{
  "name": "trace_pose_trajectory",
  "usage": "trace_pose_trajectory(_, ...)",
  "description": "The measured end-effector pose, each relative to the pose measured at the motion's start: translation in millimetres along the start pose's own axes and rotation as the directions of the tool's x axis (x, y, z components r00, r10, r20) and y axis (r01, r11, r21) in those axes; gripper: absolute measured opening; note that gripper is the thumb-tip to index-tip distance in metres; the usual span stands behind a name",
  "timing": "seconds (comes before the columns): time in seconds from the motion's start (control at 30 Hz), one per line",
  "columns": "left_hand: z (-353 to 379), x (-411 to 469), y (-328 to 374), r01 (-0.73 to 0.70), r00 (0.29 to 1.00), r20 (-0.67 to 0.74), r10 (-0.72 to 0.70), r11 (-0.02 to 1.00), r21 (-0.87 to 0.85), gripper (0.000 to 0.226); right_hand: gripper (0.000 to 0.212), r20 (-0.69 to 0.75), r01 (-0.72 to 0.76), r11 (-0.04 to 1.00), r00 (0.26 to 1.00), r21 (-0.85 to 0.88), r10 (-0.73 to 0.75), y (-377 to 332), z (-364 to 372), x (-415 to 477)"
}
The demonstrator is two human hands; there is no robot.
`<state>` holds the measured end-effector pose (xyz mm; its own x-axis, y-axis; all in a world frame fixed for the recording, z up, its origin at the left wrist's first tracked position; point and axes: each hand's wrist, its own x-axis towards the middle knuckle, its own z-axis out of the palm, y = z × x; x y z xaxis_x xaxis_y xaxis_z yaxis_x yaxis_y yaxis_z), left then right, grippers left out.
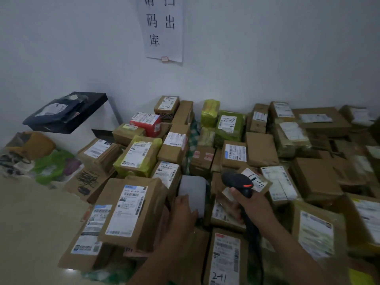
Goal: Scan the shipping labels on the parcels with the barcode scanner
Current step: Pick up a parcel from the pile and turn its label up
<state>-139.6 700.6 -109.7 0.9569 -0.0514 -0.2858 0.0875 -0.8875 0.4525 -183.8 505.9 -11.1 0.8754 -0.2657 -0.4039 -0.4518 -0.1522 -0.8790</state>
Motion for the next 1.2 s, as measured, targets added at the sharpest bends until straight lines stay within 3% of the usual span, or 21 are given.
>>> trace_pose_trajectory(0.1, 28.3, 22.2, -4.6, 0.126, 0.989, 0.077, -0.126, 0.992, -0.004, 0.088, 0.038, 0.02, -0.022, 0.998, 1.0, 0.052, 0.021, 8.6, -2.5, 5.8)
trace_pose_trajectory(0.17, 44.1, 34.1, -7.7, 0.178, 0.983, 0.049, -0.177, 0.984, -0.002, 0.101, 0.035, 0.01, -0.021, 0.999, 1.0, 0.05, 0.02, 9.3, -3.0, 7.9)
trace_pose_trajectory(0.3, 62.5, 42.7, -6.6, 0.201, 0.979, 0.04, -0.201, 0.98, -0.002, 0.123, 0.031, -0.014, -0.02, 1.0, 1.0, 0.003, 0.02, 12.8, -5.4, 10.4)
trace_pose_trajectory(0.5, 59.8, 43.2, -6.2, 0.166, 0.981, -0.059, -0.183, 0.96, -0.225, 0.107, 0.033, -0.057, -0.034, 0.998, 0.998, -0.051, 0.031, 18.3, -8.8, 9.8)
trace_pose_trajectory(0.6, 50.4, 44.1, -13.1, 0.19, 0.981, -0.006, -0.196, 0.957, -0.219, 0.095, 0.034, -0.054, -0.038, 0.999, 0.998, -0.031, 0.036, 17.3, -7.7, 7.7)
trace_pose_trajectory(0.7, 45.6, 48.7, -17.6, 0.239, 0.971, 0.089, -0.222, 0.907, -0.346, 0.092, 0.036, -0.049, -0.037, 0.999, 0.998, -0.039, 0.036, 15.0, -6.5, 4.8)
trace_pose_trajectory(0.83, 56.7, 62.5, -24.2, 0.287, 0.958, 0.138, -0.252, 0.796, -0.532, 0.108, 0.037, -0.052, -0.042, 0.998, 0.998, -0.04, 0.04, 14.5, -5.5, 4.7)
trace_pose_trajectory(0.97, 57.6, 64.9, -14.0, 0.268, 0.963, 0.15, -0.223, 0.738, -0.619, 0.077, 0.035, -0.05, -0.029, 0.999, 0.998, -0.029, 0.028, 12.8, -1.4, 6.1)
trace_pose_trajectory(1.2, 15.5, 28.9, 4.0, 0.134, 0.965, -0.095, -0.245, 0.768, -0.626, 0.075, 0.033, -0.012, 0.008, 0.999, 1.0, 0.032, -0.008, 6.0, -4.4, -1.5)
